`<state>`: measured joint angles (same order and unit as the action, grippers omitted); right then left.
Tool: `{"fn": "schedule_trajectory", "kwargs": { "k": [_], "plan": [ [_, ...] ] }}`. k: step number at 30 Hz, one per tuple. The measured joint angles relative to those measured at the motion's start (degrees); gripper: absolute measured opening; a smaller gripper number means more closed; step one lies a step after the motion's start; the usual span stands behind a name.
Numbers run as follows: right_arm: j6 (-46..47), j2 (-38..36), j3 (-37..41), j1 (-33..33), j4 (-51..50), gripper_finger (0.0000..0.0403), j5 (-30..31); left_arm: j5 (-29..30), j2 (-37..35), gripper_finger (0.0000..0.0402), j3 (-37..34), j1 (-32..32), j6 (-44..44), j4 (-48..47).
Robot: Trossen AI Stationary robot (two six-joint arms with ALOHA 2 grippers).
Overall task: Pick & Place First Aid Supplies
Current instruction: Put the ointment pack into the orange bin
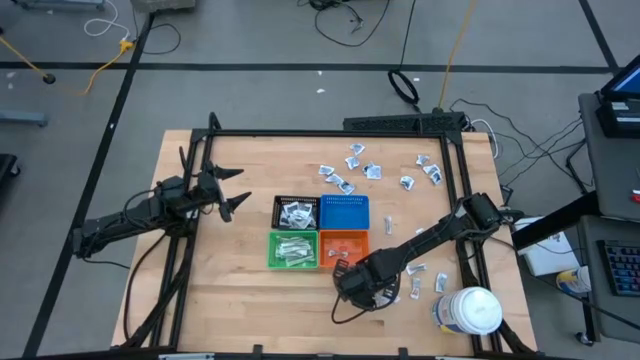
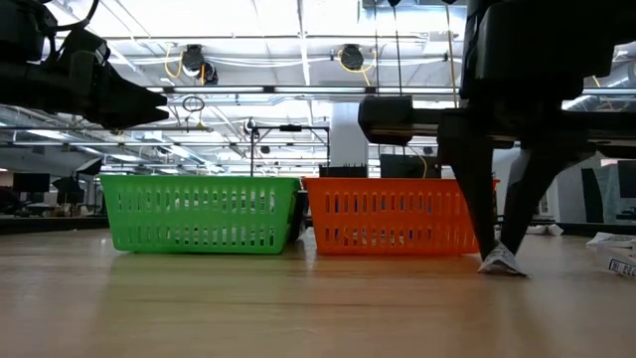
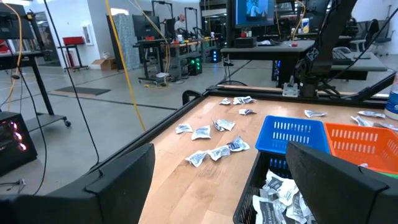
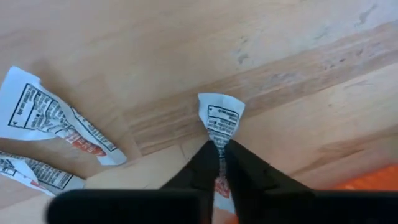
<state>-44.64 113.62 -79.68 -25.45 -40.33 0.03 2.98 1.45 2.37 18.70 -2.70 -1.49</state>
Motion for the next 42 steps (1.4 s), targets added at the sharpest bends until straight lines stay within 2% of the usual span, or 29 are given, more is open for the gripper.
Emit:
{"fn": "schedule_trajectory", "kwargs": {
  "k": [2,8,23,33,42],
  "plan": [
    [0.0,0.0,0.0,0.0,-0.03,0.0008,-0.02,0.01,-0.01,0.0365,0.0,0.02,-0.01,0.01],
    [3.75,0.0,-1.43,-0.98,-2.41,0.0005,-0.03,0.02,0.0,0.0365,0.0,0.0,0.0,0.02],
    [33.15,0.0,-12.75,0.85,-16.86,0.0001,-0.08,0.02,-0.02,0.0365,0.0,0.0,0.0,0.0],
    [48.2,-3.84,-15.78,3.53,-18.5,0.0001,-0.08,0.02,0.0,0.0365,0.0,0.01,0.0,0.0],
    [52.96,-6.34,-15.78,7.72,-18.88,0.0,-0.15,0.0,0.0,0.0365,0.0,0.0,-0.01,0.01]
  ]
}}
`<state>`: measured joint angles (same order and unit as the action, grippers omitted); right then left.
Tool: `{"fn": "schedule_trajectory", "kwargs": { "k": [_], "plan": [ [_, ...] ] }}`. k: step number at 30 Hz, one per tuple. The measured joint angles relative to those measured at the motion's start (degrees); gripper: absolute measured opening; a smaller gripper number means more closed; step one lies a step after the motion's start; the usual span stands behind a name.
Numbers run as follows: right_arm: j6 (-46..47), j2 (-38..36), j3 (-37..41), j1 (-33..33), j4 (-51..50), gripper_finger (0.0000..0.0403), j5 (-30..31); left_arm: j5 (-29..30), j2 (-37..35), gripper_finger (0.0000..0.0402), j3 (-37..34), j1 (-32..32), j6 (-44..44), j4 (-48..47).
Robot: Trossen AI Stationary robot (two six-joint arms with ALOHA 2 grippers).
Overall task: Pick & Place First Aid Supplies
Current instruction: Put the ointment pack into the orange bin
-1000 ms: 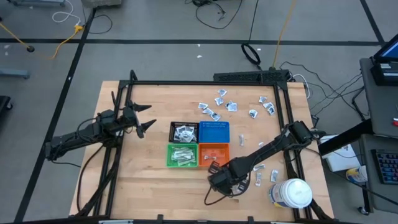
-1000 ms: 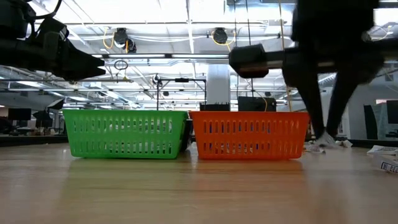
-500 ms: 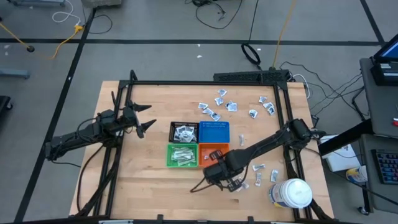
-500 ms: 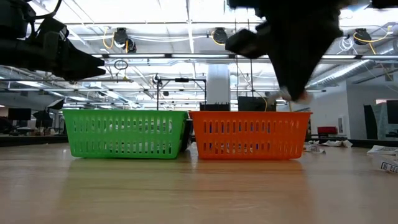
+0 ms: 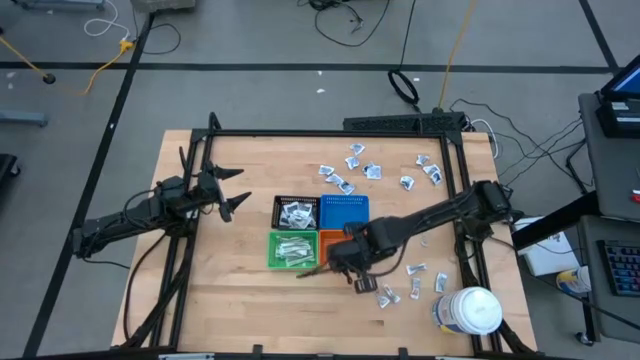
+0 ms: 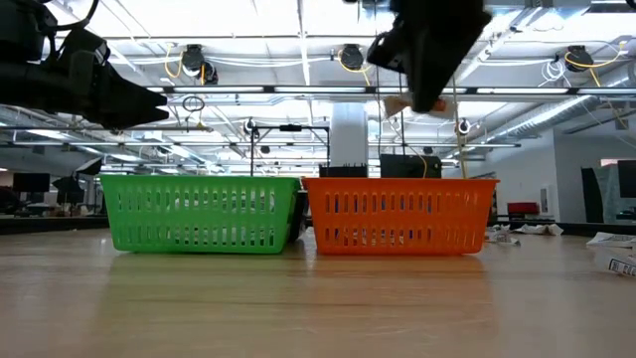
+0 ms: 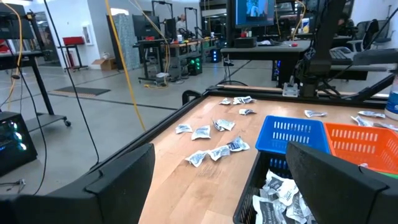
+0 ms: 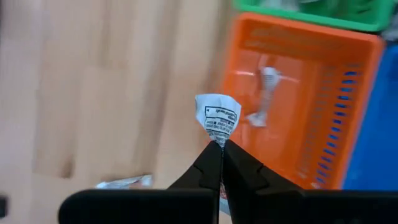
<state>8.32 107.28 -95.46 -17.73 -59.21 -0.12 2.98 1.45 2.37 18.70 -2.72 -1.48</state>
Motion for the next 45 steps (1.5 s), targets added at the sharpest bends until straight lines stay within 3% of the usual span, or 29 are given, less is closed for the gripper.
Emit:
{"fn": "schedule_trajectory", "kwargs": {
  "k": [13,27,38,41,45],
  "plan": [
    [1.68,0.02,0.7,8.61,1.39,0.0,0.4,0.0,-0.02,0.0365,0.0,0.0,-0.01,0.01],
    [4.74,0.07,14.03,9.62,19.38,0.0,0.26,0.02,-0.01,0.0365,0.0,0.0,0.01,0.01],
    [6.05,0.11,20.48,8.97,27.31,0.0005,0.25,0.02,0.0,0.0365,0.0,0.0,0.0,0.01],
    [6.08,0.11,20.48,9.02,28.15,0.0017,0.83,0.01,0.0,0.0365,0.0,0.01,0.01,0.01],
    [9.44,0.11,20.48,9.01,27.93,0.0069,1.11,0.01,0.0,0.0365,0.0,0.0,0.01,0.01]
  ]
}}
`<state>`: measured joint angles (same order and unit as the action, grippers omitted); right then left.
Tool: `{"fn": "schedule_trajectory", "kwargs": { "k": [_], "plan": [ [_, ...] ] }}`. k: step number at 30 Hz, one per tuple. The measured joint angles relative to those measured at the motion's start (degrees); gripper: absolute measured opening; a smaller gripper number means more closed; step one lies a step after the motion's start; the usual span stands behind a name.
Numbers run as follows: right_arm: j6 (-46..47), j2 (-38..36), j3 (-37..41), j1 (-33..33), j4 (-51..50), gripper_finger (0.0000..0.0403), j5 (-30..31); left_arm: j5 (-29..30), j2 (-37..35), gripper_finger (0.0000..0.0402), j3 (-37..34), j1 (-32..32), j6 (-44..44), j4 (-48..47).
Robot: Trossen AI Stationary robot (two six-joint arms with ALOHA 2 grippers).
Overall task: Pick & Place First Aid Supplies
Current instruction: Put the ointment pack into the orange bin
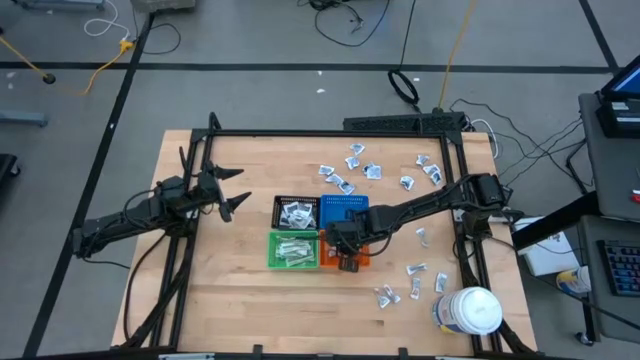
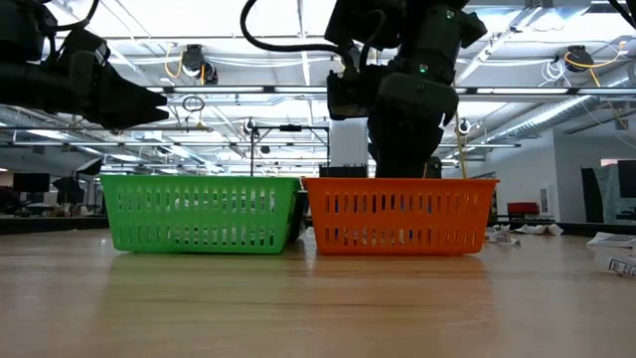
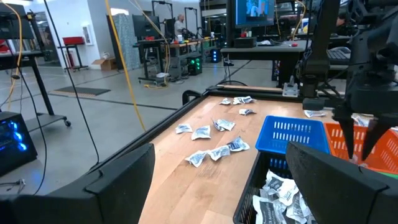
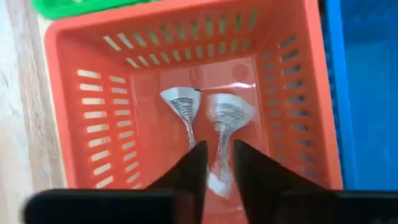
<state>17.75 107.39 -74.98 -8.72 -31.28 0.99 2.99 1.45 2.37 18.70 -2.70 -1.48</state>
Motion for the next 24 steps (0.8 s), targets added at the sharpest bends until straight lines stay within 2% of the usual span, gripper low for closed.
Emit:
{"fn": "schedule_trajectory", "kwargs": {
  "k": [5,9,18,24],
  "plan": [
    [6.38,0.0,-0.06,0.01,-0.25,0.0151,0.29,-0.01,-0.01,0.0365,0.0,0.0,0.0,0.0],
    [12.86,-0.83,-0.87,0.01,-1.09,0.0189,-3.22,0.01,0.0,0.0365,0.0,0.0,0.0,0.0],
    [36.67,-5.32,-1.64,-0.01,-8.36,0.0186,-4.23,-0.01,-0.02,0.0365,0.0,0.01,-0.01,0.0],
    [46.45,-7.81,-1.64,-0.01,-15.53,0.0183,-4.05,-0.01,-0.02,0.0365,0.0,0.02,0.0,0.0]
  ]
}}
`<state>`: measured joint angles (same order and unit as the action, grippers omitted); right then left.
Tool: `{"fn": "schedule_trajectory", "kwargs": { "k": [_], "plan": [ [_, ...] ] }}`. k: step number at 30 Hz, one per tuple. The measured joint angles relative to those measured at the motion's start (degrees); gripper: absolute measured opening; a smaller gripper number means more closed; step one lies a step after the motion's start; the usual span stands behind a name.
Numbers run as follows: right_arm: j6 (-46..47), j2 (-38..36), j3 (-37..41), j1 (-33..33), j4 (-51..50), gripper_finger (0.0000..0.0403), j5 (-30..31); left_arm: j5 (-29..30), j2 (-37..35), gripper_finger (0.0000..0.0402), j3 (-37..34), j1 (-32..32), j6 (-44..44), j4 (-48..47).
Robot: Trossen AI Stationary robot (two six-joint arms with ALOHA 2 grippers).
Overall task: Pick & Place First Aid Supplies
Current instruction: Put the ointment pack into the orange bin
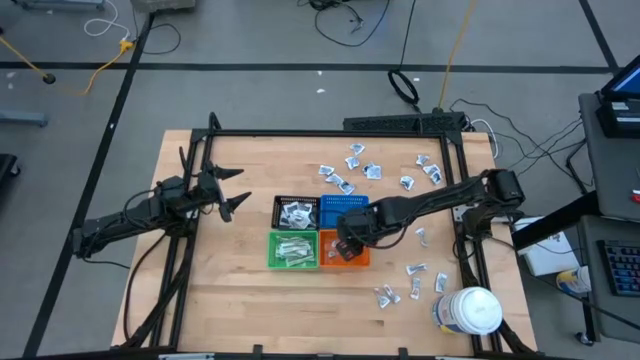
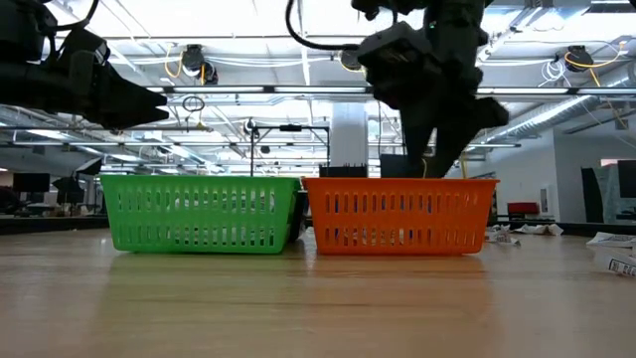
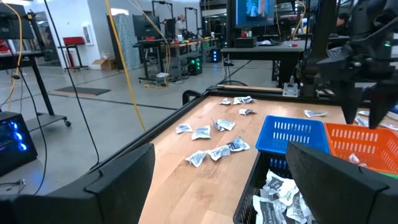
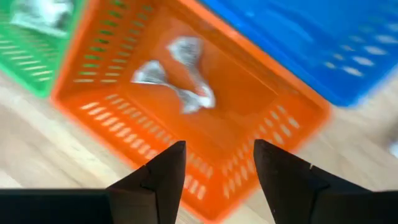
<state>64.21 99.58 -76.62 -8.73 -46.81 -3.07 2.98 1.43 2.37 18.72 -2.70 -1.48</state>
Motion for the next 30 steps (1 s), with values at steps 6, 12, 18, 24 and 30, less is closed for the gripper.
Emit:
{"fn": "schedule_trajectory", "kwargs": {
  "k": [6,12,18,24,30],
  "plan": [
    [6.27,-0.88,0.0,-0.37,-4.87,0.0183,-0.01,0.01,0.02,0.0365,0.0,0.0,0.0,-0.01],
    [12.09,-0.84,0.0,-5.2,-5.97,0.0183,-0.02,0.0,0.02,0.0365,0.0,-0.02,0.0,0.0],
    [19.22,-0.82,0.0,-11.82,-5.76,0.0183,-0.07,0.0,0.01,0.0365,0.0,0.0,-0.01,0.0],
    [25.56,-0.82,0.0,-17.37,-5.76,0.0183,-0.2,0.02,0.0,0.0365,0.0,0.0,-0.01,-0.01],
    [28.12,-0.82,0.0,-20.85,-5.44,0.0183,-0.2,0.02,0.0,0.0365,0.0,-0.02,-0.02,0.0]
  ]
}}
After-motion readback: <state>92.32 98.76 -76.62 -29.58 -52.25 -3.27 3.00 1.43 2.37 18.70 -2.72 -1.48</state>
